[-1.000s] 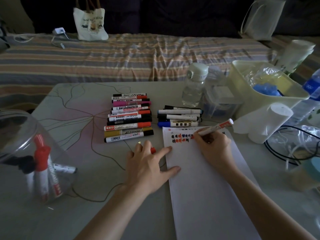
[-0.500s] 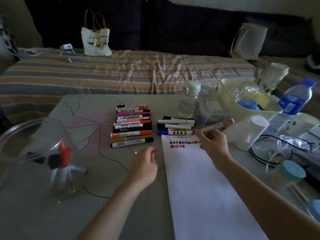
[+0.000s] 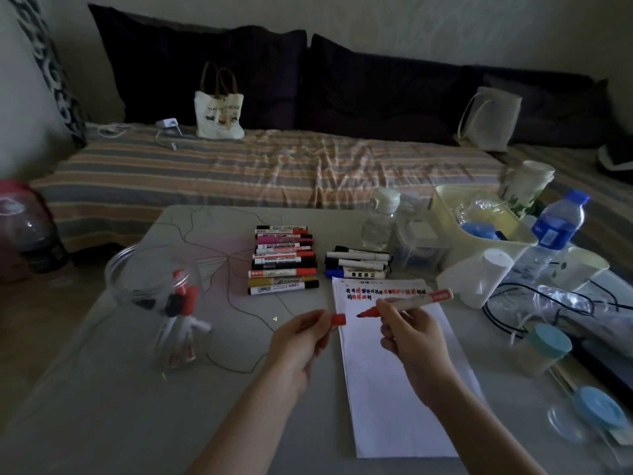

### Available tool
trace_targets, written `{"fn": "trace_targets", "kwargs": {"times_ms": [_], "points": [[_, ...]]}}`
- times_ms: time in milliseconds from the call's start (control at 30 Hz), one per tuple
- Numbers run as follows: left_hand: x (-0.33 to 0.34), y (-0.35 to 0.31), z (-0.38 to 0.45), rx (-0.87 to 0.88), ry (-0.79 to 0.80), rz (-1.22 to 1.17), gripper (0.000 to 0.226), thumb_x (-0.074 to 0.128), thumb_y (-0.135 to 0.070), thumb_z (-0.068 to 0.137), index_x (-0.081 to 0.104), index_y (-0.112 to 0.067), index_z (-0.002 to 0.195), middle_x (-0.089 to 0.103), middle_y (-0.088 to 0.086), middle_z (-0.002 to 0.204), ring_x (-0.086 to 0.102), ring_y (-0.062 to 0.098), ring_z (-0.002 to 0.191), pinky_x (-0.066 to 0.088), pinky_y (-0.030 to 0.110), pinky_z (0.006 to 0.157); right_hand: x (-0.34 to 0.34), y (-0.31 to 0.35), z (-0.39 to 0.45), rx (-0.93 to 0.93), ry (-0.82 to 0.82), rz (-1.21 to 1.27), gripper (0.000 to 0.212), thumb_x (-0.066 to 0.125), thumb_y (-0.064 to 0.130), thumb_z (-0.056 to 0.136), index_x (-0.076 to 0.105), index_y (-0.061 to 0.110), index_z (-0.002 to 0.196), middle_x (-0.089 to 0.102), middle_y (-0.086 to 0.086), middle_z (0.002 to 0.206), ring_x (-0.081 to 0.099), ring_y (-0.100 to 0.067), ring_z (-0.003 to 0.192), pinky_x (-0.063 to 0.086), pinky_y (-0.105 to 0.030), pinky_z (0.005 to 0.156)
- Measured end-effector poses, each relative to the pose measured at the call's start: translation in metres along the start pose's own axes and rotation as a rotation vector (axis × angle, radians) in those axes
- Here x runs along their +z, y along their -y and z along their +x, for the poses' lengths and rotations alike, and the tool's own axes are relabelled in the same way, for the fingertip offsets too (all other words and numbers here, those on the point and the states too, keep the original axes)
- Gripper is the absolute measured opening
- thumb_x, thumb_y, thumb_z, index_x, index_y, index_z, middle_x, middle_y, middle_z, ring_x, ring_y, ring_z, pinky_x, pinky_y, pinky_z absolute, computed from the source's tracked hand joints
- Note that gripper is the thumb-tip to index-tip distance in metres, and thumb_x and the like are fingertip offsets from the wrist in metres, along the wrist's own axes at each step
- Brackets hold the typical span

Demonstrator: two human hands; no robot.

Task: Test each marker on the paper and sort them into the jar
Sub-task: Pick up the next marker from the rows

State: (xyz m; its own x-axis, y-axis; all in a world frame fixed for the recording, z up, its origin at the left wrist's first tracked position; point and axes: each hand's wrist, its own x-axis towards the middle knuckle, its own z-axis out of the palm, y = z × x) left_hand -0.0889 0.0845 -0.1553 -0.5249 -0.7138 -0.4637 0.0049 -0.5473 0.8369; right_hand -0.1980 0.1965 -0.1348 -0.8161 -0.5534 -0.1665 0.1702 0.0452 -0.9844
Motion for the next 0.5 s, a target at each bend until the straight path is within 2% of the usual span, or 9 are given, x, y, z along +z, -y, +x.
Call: {"fn": "trace_targets", "kwargs": {"times_ms": [100,267,500], "points": [[-0.005,-0.004,0.000,-0.049,0.016,-0.090,0.015,0.071,-0.005,0.081,0.069,-0.004,0.096,0.075,0.012,0.082,0.067,0.023,0.084,0.053,0.036,0.087,0.001,0.004,-0.003,-0.008,0.006,0.057,0.018,0.067,0.018,0.090,0.064,0.005,0.101,0.056,-0.006,0.069,0.050,-0.016,0.064,0.047,-0.027,0.060],[-0.004,-0.006,-0.001,-0.040,0.040,-0.084,0.014,0.070,-0.008,0.084,0.070,-0.005,0.098,0.075,0.012,0.085,0.069,0.021,0.081,0.055,0.031,0.077,0.005,0.006,-0.001,-0.018,0.003,0.067,0.018,0.070,0.017,0.088,0.065,0.004,0.100,0.061,-0.005,0.067,0.053,-0.016,0.062,0.049,-0.029,0.062],[0.001,-0.009,-0.005,-0.023,0.095,-0.092,0.014,0.071,-0.010,0.083,0.072,-0.007,0.097,0.075,0.013,0.092,0.071,0.023,0.088,0.058,0.033,0.080,0.011,0.004,-0.005,-0.034,0.055,0.014,0.014,0.072,0.019,0.085,0.069,0.008,0.093,0.070,-0.005,0.071,0.064,-0.018,0.066,0.056,-0.031,0.070]]}}
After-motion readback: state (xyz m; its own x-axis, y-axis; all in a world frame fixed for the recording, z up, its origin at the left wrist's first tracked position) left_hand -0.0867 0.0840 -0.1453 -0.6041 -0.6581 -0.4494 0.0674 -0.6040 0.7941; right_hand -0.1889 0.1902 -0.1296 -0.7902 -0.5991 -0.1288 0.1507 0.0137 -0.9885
